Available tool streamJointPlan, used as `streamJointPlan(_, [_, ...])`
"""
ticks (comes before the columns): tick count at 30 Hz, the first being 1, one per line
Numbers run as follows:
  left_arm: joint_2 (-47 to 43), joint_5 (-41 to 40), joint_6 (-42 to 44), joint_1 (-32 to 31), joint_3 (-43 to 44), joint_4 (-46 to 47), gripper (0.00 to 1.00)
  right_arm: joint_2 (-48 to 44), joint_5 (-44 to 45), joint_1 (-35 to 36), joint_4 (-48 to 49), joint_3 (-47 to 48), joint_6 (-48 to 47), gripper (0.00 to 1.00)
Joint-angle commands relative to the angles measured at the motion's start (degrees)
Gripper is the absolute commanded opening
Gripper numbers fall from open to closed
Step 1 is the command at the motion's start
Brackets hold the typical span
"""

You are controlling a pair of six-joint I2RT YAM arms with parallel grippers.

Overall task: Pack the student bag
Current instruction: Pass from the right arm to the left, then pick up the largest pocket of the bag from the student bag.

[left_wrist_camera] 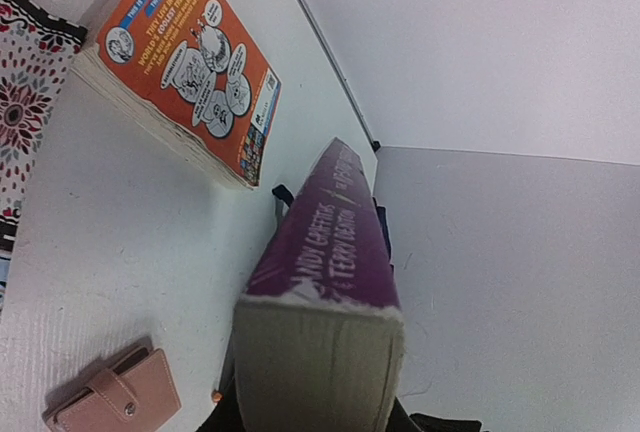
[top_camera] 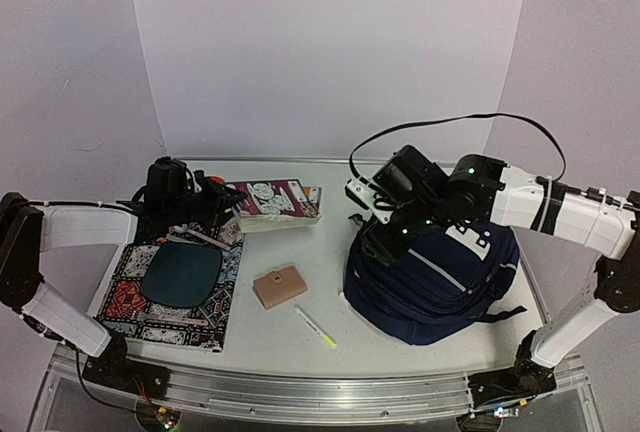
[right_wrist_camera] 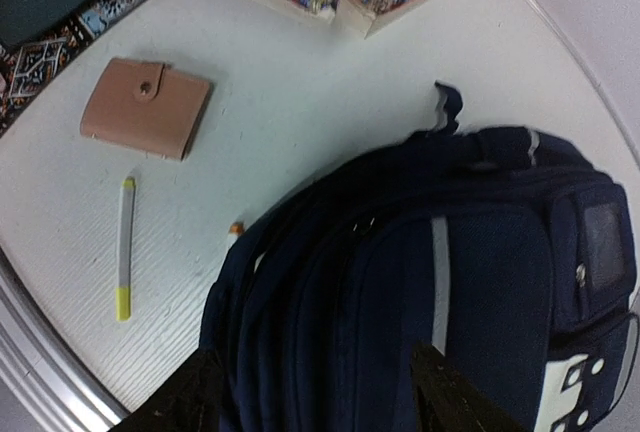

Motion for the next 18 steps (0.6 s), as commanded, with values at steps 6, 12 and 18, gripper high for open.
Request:
streamJointPlan(6, [-6.63, 3.15, 1.28, 2.97, -3.29, 7.69, 0.00, 5.94, 4.98, 6.65, -17.10, 0.67, 14.65, 0.58])
streamJointPlan(12, [-8.45, 4.12, 1.07, 3.45, -5.28, 7.71, 0.00, 9.87, 6.58, 7.06, -17.44, 0.48, 16.48, 0.45])
streamJointPlan(18, [-10.07, 5.30, 0.90, 3.45, -6.65, 7.71, 0.00, 14.64, 5.85, 8.01, -16.97, 1.02, 16.80, 0.37])
